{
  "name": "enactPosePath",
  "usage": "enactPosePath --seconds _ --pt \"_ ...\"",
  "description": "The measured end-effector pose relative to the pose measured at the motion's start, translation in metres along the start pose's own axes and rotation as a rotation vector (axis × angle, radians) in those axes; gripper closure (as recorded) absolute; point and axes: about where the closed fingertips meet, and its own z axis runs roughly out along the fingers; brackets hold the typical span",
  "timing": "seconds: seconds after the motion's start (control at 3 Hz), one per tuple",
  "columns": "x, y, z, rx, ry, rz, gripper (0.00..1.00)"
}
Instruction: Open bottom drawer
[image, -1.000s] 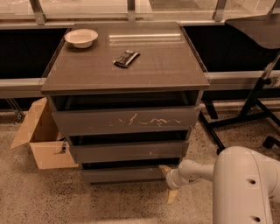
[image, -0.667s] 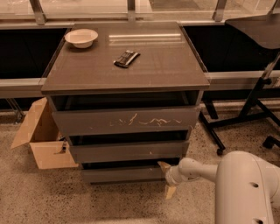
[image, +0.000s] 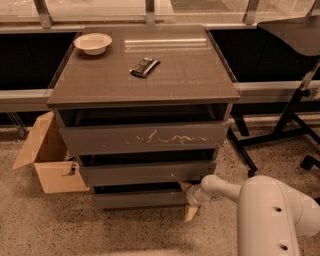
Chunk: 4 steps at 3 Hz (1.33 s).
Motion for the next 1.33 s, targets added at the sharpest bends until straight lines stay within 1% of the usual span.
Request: enactPosePath --seconds 0.33,0.67,1.0,1.33 --pt "0.007 -0.004 0.016 -0.025 -0.004 0.025 0.00" --pt "0.012 -0.003 0.030 -0.049 -0.009 0.048 0.00" --pt "0.013 0.004 0.041 -0.069 -0.014 0.061 0.14" --pt "0.010 0.008 0.042 -0.075 -0.023 0.058 0.45"
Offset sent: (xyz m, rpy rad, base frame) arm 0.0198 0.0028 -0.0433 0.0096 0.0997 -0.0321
